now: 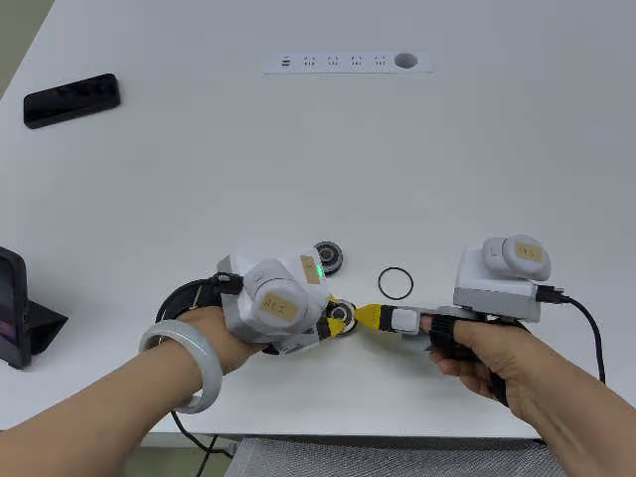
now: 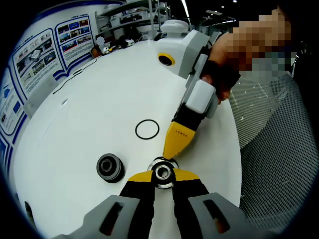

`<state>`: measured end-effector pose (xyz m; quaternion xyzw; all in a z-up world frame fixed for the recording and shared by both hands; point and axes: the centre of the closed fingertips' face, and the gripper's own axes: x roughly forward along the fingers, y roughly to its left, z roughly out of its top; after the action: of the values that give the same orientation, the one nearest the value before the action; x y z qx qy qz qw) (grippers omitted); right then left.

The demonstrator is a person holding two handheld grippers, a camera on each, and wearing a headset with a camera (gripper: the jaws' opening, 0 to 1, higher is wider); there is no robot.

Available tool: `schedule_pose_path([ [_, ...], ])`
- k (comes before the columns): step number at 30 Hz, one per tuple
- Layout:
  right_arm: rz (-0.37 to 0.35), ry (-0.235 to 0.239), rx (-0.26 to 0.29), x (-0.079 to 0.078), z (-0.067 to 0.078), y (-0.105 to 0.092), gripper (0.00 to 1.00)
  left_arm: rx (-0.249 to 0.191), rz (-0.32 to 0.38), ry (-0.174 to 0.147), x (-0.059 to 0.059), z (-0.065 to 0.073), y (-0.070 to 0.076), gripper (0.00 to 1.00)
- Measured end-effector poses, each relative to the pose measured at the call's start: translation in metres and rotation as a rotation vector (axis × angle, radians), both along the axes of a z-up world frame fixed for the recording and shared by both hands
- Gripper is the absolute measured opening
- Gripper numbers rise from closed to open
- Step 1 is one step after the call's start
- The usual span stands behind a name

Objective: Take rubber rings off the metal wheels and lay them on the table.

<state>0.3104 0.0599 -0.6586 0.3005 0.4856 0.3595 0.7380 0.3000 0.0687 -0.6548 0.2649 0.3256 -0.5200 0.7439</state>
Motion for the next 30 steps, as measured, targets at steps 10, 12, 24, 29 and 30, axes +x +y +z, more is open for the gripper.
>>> schedule_pose_path([
  [10,-0.005,-0.004,0.019,-0.001,0.003,0.003,0.02,0.001,-0.003,0.001,0.0,0.0,0.0,0.13],
  [12,-0.005,-0.003,0.029,-0.001,0.004,0.004,0.02,0.001,-0.004,0.0,0.0,0.0,0.0,0.13],
  [24,-0.016,-0.007,0.079,-0.001,0.016,0.013,0.02,0.003,-0.002,0.0,0.0,-0.001,0.0,0.13],
  [29,-0.026,-0.002,0.05,-0.001,0.009,0.006,0.02,0.007,-0.006,-0.001,0.0,-0.001,0.001,0.13],
  [30,-0.029,-0.001,0.045,-0.001,0.008,0.005,0.02,0.008,-0.008,-0.001,0.0,-0.001,0.001,0.13],
])
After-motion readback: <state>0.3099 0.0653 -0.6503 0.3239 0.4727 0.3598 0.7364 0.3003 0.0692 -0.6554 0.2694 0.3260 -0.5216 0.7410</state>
